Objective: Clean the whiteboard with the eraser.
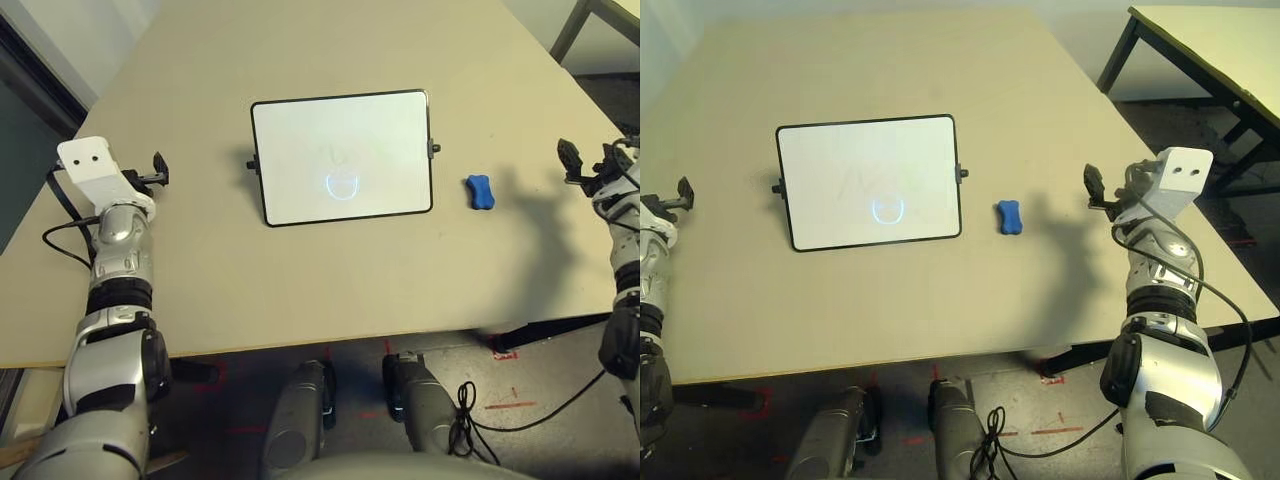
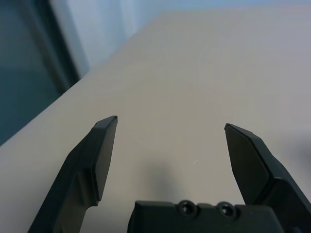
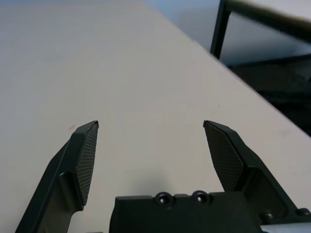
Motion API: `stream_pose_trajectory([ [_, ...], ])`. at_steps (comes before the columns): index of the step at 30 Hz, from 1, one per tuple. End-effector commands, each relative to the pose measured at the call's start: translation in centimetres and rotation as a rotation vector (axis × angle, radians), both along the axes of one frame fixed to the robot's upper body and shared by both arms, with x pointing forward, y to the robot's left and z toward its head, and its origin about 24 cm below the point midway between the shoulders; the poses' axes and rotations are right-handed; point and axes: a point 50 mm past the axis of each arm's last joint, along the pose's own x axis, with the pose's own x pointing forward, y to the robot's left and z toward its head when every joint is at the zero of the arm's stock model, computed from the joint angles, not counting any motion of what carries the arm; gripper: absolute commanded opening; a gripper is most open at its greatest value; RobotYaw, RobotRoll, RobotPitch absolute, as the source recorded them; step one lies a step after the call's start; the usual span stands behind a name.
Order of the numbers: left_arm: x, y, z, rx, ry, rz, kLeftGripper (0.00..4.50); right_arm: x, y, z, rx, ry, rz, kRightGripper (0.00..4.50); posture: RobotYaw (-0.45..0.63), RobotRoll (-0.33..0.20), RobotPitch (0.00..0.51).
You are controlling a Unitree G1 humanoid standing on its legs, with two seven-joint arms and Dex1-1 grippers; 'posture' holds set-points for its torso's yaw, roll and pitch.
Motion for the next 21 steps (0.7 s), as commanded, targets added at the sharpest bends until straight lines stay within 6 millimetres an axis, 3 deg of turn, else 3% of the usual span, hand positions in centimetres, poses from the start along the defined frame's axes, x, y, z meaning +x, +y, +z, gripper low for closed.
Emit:
stream_pose_trajectory([
  [1, 0.1, -0.4, 3.0, 0.063, 0.002, -0.2, 4.5, 0.1, 2.1, 1.6, 0.006, 0.132, 0.047, 4.48, -0.07, 0.0, 0.176],
  [4, 0.0, -0.5, 5.6, 0.078, 0.0, -0.287, 4.5, -0.3, 4.1, 2.2, 0.065, 0.231, 0.07, 4.48, -0.05, 0.0, 0.168],
  [8, 0.1, -2.3, 8.0, 0.115, 0.055, -0.498, 4.5, -0.4, 6.8, 2.4, 0.092, 0.336, 0.112, 4.48, -0.04, 0.0, 0.169],
  [15, 0.1, -5.2, 9.3, 0.145, 0.097, -0.717, 4.5, -0.1, 9.4, 2.2, 0.065, 0.4, 0.165, 4.48, -0.03, 0.0, 0.185],
  [21, 0.1, -8.6, 8.7, 0.103, 0.08, -0.8, 4.5, -0.2, 10.9, 1.4, 0.015, 0.455, 0.204, 4.48, -0.03, 0.0, 0.197],
])
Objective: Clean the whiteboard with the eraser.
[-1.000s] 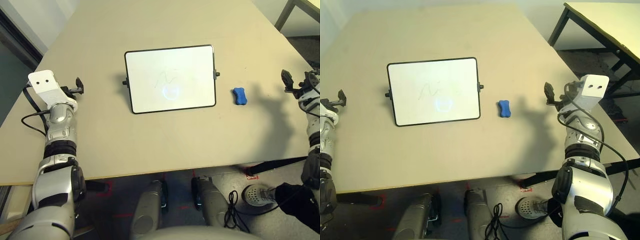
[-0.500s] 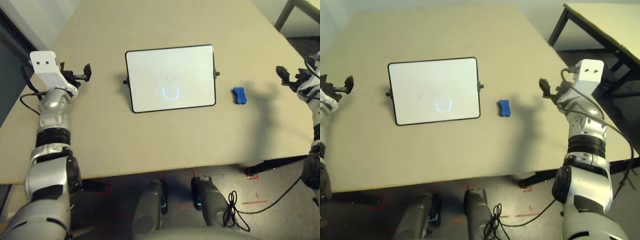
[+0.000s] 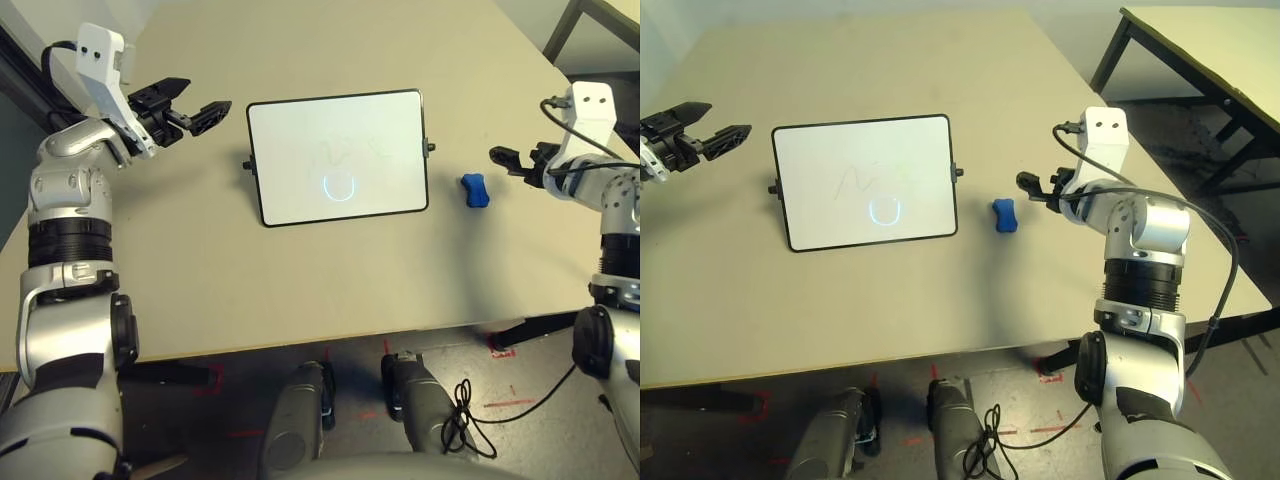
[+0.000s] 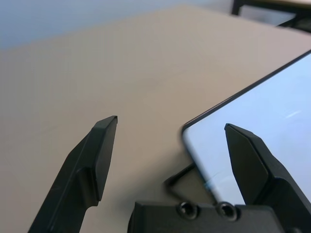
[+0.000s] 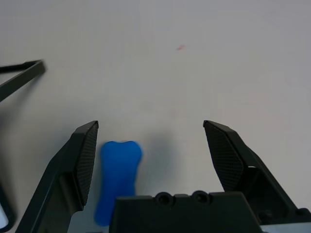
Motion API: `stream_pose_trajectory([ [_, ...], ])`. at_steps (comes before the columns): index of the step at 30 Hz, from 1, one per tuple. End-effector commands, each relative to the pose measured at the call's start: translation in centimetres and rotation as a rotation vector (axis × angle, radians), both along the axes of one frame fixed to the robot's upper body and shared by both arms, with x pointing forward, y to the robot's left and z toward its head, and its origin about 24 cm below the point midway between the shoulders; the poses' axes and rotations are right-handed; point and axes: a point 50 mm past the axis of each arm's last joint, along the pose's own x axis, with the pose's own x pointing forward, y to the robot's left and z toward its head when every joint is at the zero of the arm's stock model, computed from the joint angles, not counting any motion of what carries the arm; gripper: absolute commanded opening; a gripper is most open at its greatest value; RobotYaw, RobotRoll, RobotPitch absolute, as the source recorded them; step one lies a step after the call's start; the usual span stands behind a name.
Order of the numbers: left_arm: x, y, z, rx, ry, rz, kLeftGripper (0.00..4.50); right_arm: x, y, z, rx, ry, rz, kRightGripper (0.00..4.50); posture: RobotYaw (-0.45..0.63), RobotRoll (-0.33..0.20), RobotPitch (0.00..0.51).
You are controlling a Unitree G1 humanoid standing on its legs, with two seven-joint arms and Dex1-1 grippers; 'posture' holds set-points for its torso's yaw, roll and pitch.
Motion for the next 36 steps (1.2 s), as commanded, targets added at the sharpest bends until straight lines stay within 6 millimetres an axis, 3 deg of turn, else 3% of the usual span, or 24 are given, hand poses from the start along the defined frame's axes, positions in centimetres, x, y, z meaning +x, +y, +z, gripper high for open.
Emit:
stream_pose_trajectory([
  [1, -0.4, -1.5, -0.8, 0.002, 0.035, -0.044, 4.5, -0.3, 0.6, -0.7, -0.042, 0.042, 0.018, 4.48, -0.03, 0.0, 0.201],
  [5, -1.0, -4.0, -2.2, 0.015, 0.103, -0.12, 4.5, -0.5, 0.9, -1.4, -0.091, 0.087, 0.035, 4.48, -0.03, 0.0, 0.206],
  [15, -3.0, -7.4, -3.4, 0.082, 0.218, -0.281, 4.5, -1.1, 1.8, -2.8, -0.122, 0.157, 0.059, 4.48, -0.03, 0.0, 0.216],
  [31, -3.9, -7.6, -3.5, 0.097, 0.246, -0.292, 4.5, -0.9, 2.6, -4.3, -0.137, 0.201, 0.079, 4.48, -0.01, 0.0, 0.226],
  [36, -3.8, -7.5, -3.3, 0.068, 0.244, -0.279, 4.5, -0.8, 2.5, -4.7, -0.141, 0.218, 0.077, 2.97, -0.01, 0.0, 0.228],
])
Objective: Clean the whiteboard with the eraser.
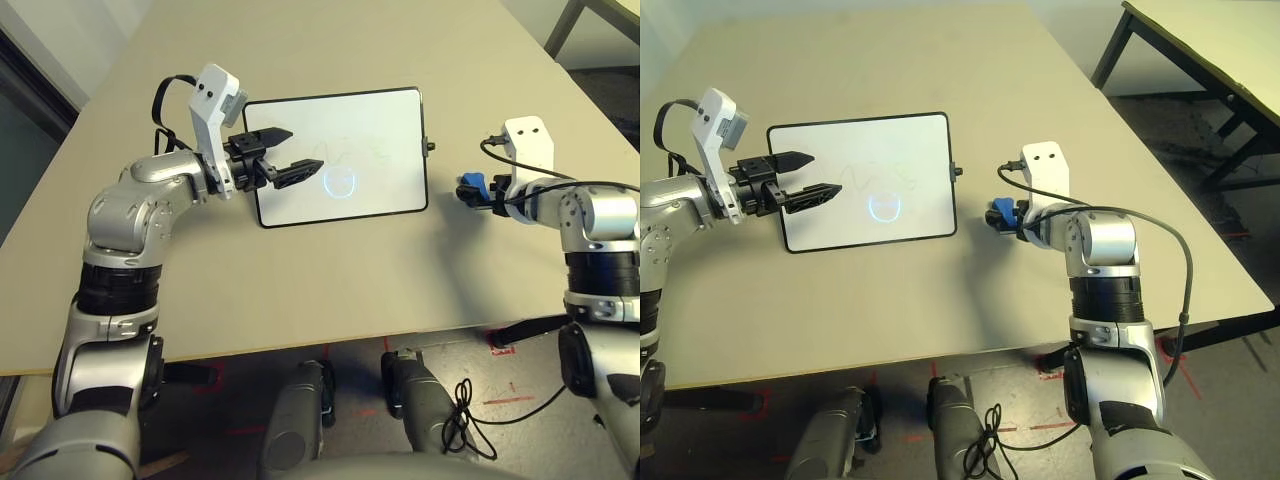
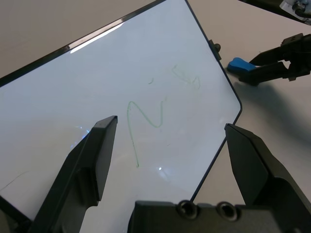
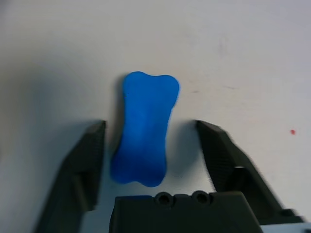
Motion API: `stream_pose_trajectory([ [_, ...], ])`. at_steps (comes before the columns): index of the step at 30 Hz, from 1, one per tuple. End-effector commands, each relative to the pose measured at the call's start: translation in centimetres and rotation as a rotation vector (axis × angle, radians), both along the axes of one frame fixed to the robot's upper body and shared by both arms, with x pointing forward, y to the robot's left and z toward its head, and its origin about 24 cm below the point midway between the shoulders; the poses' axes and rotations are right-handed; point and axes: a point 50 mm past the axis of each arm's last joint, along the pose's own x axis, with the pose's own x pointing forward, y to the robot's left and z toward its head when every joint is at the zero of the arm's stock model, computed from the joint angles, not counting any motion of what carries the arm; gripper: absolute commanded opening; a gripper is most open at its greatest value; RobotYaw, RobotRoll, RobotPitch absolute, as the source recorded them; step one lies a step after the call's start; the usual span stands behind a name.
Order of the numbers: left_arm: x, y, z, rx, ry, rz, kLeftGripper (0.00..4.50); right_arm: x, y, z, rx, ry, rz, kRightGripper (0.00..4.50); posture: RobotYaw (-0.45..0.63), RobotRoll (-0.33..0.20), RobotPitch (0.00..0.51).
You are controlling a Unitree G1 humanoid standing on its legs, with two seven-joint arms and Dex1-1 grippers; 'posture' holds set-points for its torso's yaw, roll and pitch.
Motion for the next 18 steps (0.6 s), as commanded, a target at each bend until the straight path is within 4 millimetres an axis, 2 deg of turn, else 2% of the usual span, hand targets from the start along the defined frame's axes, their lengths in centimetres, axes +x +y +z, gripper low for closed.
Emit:
stream_pose_trajectory([
  [1, -0.2, 0.2, -0.1, -0.016, 0.01, 0.01, 4.5, -0.1, 0.1, -1.1, -0.003, 0.043, 0.006, 2.62, 0.0, 0.0, 0.227],
  [6, -0.1, 0.3, -0.1, -0.016, 0.011, 0.015, 4.5, 0.0, 0.1, -1.0, -0.006, 0.039, 0.0, 1.01, 0.0, 0.0, 0.225],
  [8, -0.1, 0.4, -0.1, -0.016, 0.012, 0.018, 4.5, 0.0, 0.0, -0.9, -0.009, 0.036, 0.0, 0.69, 0.0, 0.0, 0.223],
  [13, 0.0, 0.5, -0.3, -0.011, 0.017, 0.021, 4.5, 0.2, 0.0, -0.1, -0.017, -0.005, -0.008, 0.61, 0.0, 0.0, 0.217],
  [18, 0.1, 0.5, -0.4, -0.01, 0.019, 0.024, 4.5, 1.1, -0.3, 2.8, -0.044, -0.147, -0.001, 0.61, -0.01, 0.0, 0.211],
])
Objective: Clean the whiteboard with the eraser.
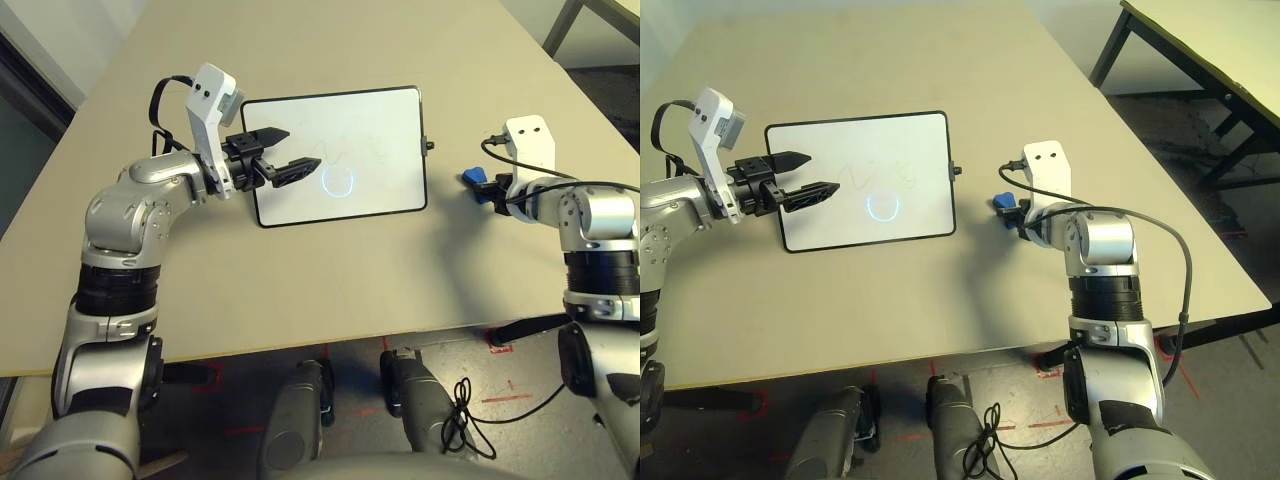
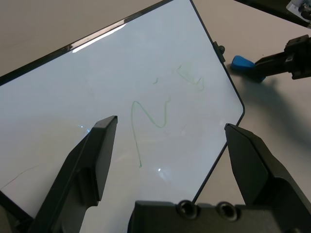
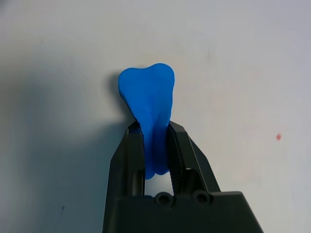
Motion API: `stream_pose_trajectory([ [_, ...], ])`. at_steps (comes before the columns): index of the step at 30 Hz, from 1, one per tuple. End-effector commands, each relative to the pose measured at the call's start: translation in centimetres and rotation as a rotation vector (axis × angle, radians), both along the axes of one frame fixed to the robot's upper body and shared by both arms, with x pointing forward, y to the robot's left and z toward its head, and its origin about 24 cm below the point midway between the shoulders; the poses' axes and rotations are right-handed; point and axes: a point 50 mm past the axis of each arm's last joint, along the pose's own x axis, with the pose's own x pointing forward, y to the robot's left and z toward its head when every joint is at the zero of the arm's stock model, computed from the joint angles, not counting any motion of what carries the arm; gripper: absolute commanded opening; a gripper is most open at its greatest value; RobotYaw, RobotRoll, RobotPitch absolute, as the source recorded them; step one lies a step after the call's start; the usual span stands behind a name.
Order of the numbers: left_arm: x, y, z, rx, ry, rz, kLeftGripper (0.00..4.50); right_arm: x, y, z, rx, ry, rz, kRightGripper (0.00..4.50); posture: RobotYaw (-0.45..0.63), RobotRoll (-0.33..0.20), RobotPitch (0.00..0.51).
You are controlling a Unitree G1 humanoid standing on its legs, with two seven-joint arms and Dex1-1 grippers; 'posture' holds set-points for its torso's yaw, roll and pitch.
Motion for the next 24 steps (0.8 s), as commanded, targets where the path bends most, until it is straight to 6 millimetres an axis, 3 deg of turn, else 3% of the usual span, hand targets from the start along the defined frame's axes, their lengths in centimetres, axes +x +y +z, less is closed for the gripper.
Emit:
stream_pose_trajectory([
  [1, 0.0, 0.3, -0.4, -0.001, 0.014, 0.008, 4.5, 0.7, 0.0, 2.4, -0.021, -0.107, 0.015, 0.61, -0.01, 0.0, 0.211],
  [3, 0.1, 0.2, -0.5, -0.001, 0.014, 0.006, 4.5, 1.1, 0.9, 4.1, -0.016, -0.172, 0.07, 0.61, -0.01, 0.0, 0.207],
  [6, 0.2, 0.3, -0.5, 0.001, 0.014, 0.007, 4.5, 1.4, 3.9, 7.2, -0.01, -0.271, 0.216, 0.61, -0.02, 0.0, 0.208],
  [10, 0.3, 0.2, -0.6, 0.005, 0.017, 0.004, 4.5, 1.3, 7.4, 8.5, -0.011, -0.309, 0.355, 0.61, -0.02, 0.0, 0.212],
  [16, 0.3, 0.2, -0.5, 0.009, 0.019, 0.001, 4.5, 1.3, 10.5, 7.1, -0.02, -0.316, 0.458, 0.61, 0.0, 0.0, 0.216],
  [24, 0.1, 0.2, -0.4, 0.014, 0.021, 0.003, 4.5, 0.7, 11.5, 3.3, -0.055, -0.227, 0.512, 0.6, 0.01, 0.0, 0.217],
])
